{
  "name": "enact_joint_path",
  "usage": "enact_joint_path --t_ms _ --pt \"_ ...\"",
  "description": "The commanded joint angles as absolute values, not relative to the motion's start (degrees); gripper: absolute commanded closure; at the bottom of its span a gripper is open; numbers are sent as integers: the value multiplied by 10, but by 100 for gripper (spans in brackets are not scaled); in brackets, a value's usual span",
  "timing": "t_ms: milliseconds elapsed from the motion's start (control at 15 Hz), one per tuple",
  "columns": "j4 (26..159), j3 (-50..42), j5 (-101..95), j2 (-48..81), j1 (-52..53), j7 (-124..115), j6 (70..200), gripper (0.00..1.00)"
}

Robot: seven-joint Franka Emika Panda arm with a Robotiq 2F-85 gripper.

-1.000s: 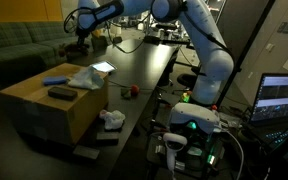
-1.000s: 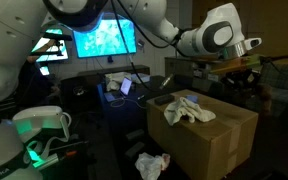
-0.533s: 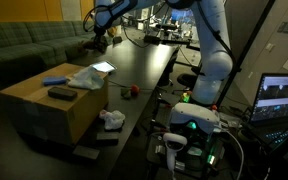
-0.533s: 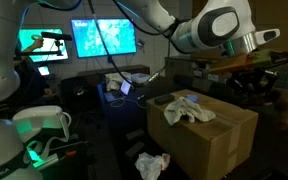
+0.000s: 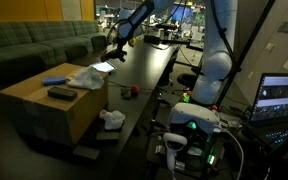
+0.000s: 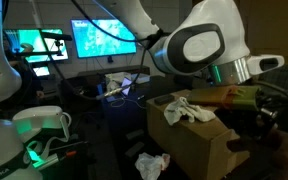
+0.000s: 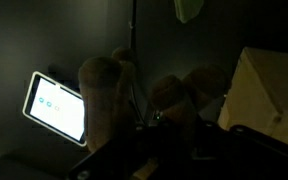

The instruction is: Switch all the objects from the box and the table

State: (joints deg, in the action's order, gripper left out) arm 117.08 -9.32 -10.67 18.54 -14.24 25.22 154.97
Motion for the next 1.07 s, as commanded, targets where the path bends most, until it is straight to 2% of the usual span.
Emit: enact_joint_path --t_ms 0,400,1000 --pt "1316 -119 -147 122 -159 255 1629 91" --pt "1431 -156 -200 136 -193 285 1720 91" --pt "1494 -151 -230 209 -187 290 1784 91"
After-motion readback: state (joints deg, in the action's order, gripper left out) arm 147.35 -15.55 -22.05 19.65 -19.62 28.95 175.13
